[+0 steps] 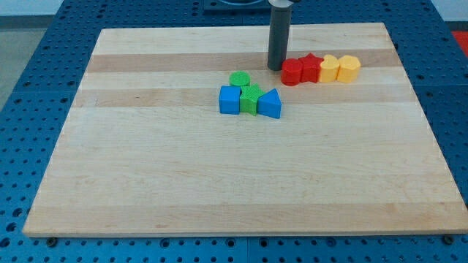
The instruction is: Slide red circle towards center right
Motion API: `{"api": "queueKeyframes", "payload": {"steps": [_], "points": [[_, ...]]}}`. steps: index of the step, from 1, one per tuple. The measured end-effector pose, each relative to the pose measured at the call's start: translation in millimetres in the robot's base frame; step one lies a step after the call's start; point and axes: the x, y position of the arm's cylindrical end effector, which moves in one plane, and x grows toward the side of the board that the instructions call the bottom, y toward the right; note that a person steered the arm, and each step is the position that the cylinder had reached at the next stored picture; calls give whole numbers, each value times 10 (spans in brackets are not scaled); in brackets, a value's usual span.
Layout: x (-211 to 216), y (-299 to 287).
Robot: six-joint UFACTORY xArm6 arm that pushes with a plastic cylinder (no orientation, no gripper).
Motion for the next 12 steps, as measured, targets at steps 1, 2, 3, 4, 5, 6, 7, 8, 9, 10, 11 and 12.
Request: {"api": "queueKeyframes", "payload": {"steps": [1,2,3,4,5,6,7,8,9,10,11,12], "points": [[157,20],[231,189],[315,331],[478,427],[668,427],[878,447],[1056,528],[1228,562],[1453,565],[1730,574],[1816,728],[1696,813]]}}
